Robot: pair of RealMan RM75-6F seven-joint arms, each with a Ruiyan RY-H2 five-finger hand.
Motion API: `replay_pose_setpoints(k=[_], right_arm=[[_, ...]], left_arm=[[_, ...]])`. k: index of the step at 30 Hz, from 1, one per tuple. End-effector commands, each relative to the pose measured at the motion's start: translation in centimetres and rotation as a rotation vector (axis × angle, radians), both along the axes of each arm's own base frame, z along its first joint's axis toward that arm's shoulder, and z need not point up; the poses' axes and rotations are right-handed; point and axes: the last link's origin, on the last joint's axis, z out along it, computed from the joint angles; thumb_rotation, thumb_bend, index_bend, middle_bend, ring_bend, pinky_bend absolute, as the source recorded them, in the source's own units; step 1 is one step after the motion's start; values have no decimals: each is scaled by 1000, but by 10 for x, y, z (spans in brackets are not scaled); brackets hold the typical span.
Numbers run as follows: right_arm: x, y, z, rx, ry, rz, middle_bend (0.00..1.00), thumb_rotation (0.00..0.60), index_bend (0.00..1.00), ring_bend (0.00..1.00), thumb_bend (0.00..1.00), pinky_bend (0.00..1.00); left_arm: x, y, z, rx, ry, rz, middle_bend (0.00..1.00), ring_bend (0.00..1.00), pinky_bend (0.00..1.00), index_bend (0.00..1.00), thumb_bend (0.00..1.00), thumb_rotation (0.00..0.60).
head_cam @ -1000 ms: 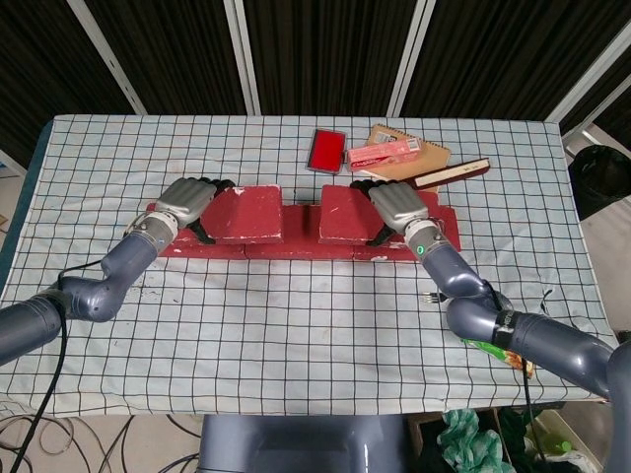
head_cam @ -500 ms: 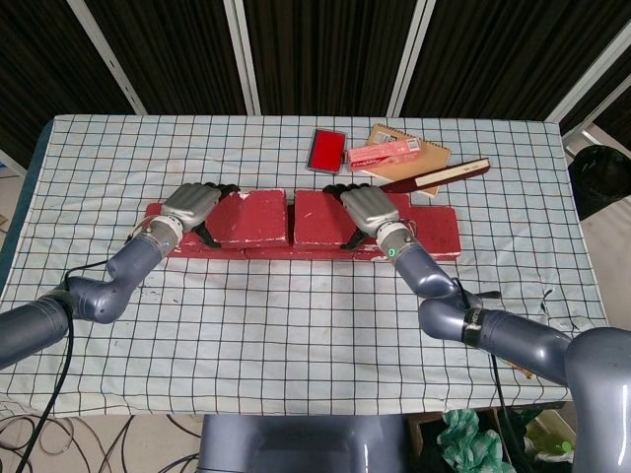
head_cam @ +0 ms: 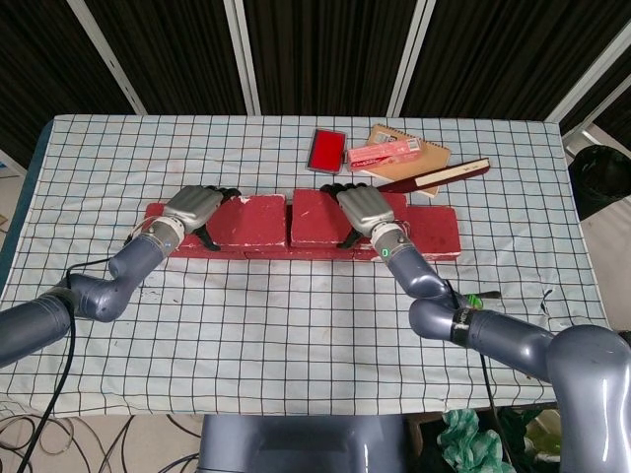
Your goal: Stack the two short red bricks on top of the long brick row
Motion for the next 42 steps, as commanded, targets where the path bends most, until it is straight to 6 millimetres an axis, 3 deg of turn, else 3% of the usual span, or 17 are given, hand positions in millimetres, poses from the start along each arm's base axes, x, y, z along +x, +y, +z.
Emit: replay_pose_setpoints(k=[1, 17, 42], right_arm=[[0, 0, -2, 1, 9, 2, 260, 600, 249, 266, 261, 315], [-4, -4, -3, -6, 34, -2, 260, 600, 249, 266, 261, 314], [-5, -1, -9, 11, 44, -5, 260, 600, 250, 265, 263, 314]], left_arm=[[3, 1, -3, 0, 14, -11, 231, 125, 255, 164, 166, 600], [9, 10, -13, 6, 18, 15, 230, 125, 251, 164, 166, 600], [10, 9, -19, -2, 22, 18, 229, 125, 249, 163, 166, 600]])
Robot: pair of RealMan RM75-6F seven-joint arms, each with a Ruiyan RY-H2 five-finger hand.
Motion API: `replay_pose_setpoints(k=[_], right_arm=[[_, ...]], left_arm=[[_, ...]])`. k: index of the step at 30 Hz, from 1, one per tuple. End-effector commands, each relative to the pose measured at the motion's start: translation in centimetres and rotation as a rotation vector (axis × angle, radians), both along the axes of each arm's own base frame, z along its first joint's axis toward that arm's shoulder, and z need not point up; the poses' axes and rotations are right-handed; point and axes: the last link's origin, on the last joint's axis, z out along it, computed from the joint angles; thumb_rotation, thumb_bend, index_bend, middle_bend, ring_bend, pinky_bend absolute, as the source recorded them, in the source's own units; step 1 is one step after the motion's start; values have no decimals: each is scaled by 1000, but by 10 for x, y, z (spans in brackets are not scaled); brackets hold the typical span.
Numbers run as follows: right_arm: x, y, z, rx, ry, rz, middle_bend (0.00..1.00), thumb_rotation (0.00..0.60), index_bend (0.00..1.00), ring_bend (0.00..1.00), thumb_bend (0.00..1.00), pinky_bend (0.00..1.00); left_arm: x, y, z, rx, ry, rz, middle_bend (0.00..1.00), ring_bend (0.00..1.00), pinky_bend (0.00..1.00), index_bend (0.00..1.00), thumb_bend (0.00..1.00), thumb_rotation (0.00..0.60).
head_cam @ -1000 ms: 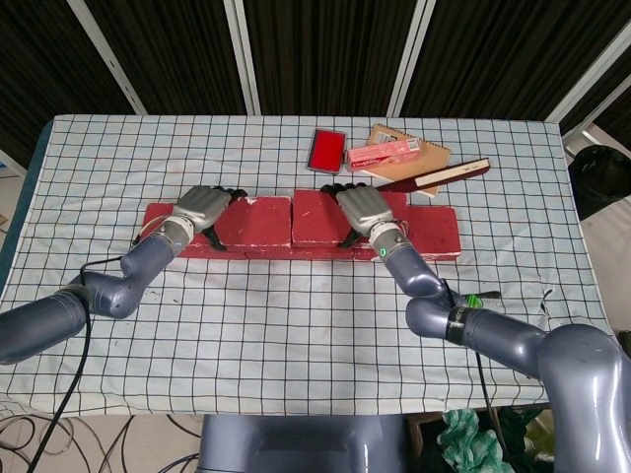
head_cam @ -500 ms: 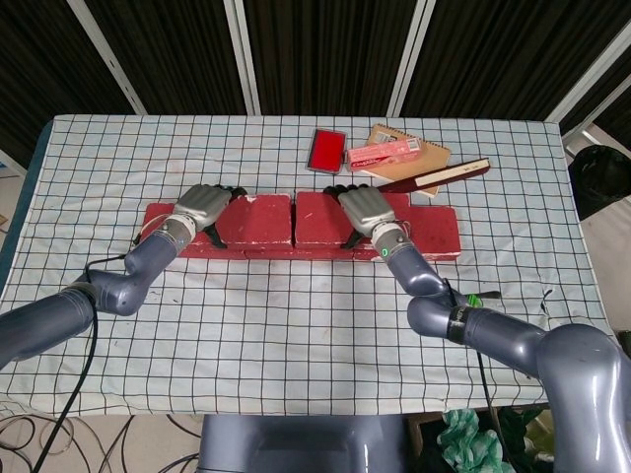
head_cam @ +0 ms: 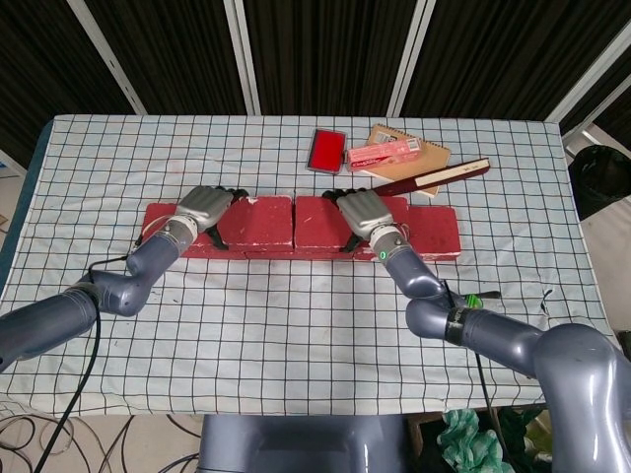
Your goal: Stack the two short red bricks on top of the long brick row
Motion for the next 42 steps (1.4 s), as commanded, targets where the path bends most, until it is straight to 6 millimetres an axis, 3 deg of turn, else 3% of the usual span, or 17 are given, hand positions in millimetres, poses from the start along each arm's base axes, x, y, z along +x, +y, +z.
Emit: replay_pose_setpoints(k=[1, 42], right_arm=[[1, 0, 0, -5, -4, -1, 260, 600, 250, 265, 264, 314], [-3, -2, -6, -1, 18, -15, 261, 600, 249, 261, 264, 315]], left_arm=[[0, -1, 0, -1, -1, 0, 229, 125, 249, 163, 167, 600], [2, 3, -9, -3, 8, 8, 226, 125, 245, 161, 166, 600]])
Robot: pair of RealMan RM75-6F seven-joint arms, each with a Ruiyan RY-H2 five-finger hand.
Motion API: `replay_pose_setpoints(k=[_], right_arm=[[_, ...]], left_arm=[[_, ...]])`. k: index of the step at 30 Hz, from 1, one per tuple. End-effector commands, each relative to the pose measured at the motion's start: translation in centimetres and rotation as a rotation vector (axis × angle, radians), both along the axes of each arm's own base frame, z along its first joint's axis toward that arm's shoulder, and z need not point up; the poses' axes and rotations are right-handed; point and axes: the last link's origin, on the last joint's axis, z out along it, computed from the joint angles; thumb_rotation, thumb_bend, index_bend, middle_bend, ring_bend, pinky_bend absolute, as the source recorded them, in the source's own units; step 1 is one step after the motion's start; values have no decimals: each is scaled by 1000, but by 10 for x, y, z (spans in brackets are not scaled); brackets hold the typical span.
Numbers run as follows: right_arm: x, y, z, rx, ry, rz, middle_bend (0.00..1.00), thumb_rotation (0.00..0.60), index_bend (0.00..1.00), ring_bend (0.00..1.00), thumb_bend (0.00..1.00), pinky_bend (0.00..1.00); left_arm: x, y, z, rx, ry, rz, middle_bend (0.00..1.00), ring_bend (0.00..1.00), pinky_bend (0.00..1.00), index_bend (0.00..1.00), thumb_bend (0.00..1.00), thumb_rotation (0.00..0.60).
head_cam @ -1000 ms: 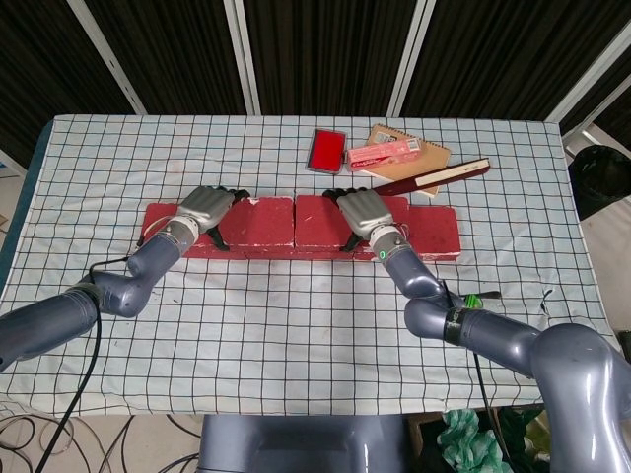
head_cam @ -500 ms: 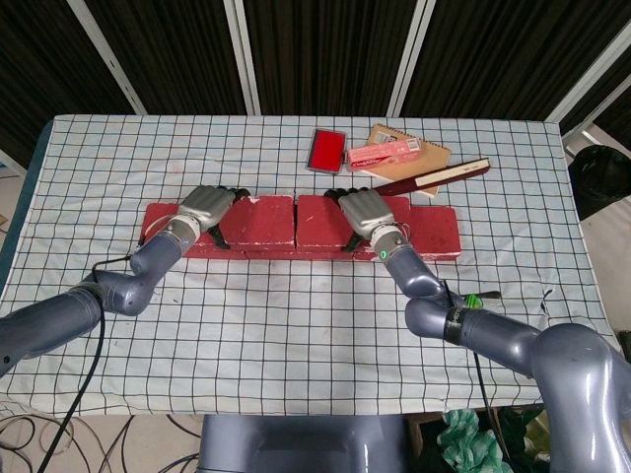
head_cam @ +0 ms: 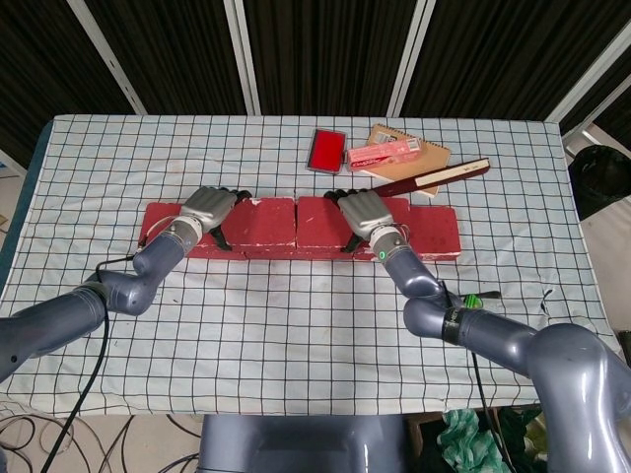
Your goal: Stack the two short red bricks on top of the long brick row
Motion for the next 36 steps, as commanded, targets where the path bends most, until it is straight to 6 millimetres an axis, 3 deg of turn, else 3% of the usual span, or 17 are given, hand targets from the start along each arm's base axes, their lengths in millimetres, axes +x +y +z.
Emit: replay_pose_setpoints(k=[1, 9, 14, 27, 36], right_arm=[[0, 0, -1, 0, 0, -2, 260, 600, 249, 261, 264, 315], [-3, 0, -5, 8, 9, -10, 244, 600, 250, 241, 263, 314], [-4, -1, -6, 11, 14, -13, 219, 600, 248, 179, 257, 314], [-5, -1, -6, 25, 18, -25, 99, 600, 109, 65, 220, 213], [-3, 0, -5, 32, 11, -30, 68, 600, 74, 45, 203, 193]], left_arm=[[0, 0, -1, 0, 0, 1, 225, 125, 245, 160, 165, 600], [0, 1, -1, -1, 1, 3, 221, 119, 235, 153, 141, 600], [-1, 1, -3, -6, 3, 7, 217, 109, 223, 140, 111, 600], [0, 3, -2, -2, 4, 12, 175, 75, 191, 105, 53, 600], [1, 2, -2, -5, 8, 10, 144, 40, 161, 87, 19, 600]])
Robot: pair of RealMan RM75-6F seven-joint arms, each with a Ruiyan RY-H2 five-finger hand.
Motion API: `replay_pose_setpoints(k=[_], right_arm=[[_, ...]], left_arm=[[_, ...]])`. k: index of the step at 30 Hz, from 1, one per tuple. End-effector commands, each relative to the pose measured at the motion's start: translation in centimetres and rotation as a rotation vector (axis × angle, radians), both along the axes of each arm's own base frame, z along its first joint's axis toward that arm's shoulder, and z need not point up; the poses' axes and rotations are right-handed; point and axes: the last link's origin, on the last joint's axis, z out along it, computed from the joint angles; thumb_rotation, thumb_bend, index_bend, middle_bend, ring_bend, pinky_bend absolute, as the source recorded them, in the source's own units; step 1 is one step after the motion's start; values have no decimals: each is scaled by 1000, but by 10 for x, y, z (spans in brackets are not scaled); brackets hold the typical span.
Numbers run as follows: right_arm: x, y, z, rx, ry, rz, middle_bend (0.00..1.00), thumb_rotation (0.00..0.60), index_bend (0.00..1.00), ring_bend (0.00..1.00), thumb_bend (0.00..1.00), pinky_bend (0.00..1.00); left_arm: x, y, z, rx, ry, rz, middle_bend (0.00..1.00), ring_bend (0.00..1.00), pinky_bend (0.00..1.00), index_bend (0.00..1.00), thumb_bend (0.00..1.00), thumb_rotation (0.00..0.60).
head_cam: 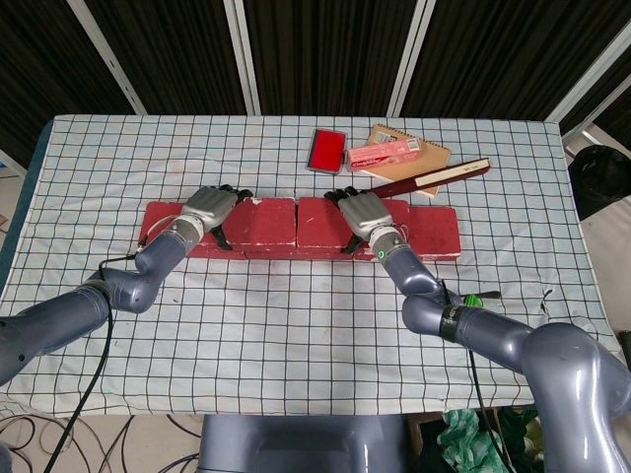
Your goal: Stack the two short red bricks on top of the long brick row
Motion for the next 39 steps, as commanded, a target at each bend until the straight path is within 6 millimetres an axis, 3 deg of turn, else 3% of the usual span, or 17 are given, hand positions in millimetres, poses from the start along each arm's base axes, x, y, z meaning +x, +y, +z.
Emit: replay_pose_setpoints(k=[1, 39], right_arm=[[0, 0, 0, 0, -1, 1, 66, 600, 74, 45, 203, 191], [0, 2, 0, 2, -6, 9, 58, 600, 73, 30, 195, 147]], left_arm=[[0, 0, 0, -2, -3, 3, 143, 38, 159, 86, 18, 600], [4, -2, 1, 17, 10, 38, 122, 8, 128, 55, 0, 600]])
